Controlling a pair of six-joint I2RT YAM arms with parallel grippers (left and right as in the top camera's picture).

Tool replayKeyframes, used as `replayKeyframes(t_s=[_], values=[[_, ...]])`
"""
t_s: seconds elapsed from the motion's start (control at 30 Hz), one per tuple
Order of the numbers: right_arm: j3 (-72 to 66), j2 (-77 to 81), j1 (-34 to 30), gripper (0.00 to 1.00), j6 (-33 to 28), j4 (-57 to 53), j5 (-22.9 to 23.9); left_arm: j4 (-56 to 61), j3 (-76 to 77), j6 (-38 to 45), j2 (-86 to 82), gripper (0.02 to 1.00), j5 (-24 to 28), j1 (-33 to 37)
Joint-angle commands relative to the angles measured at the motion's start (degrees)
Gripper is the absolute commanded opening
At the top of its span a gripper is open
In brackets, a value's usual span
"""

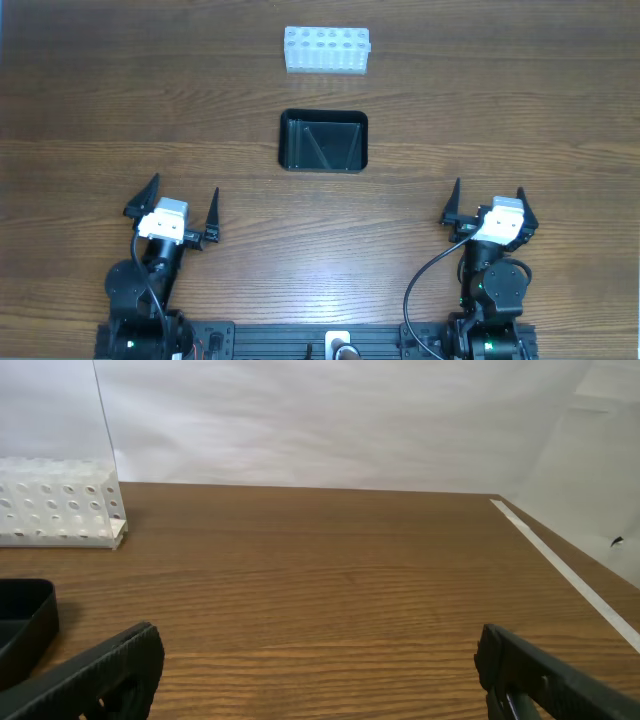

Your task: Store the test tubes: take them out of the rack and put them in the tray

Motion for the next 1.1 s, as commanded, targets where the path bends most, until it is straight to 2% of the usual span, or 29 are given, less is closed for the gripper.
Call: replayKeyframes(t_s=[0.03, 0.13, 1.1], values=[[-0.28, -0.26, -0.35, 0.991, 0.57, -0.02, 1.31, -0.07, -0.28, -0.39, -0.46, 0.996, -0.57, 0.28], [-0.28, -0.26, -0.35, 0.993, 0.55, -0.04, 1.31, -0.11, -0.28, -4.24, -0.46, 0.987, -2.03, 0.28], [-0.28, -0.26, -0.35, 0.993, 0.55, -0.02, 1.31, -0.26, -0.28, -4.57, -0.46, 0.998, -2.01, 0.28]])
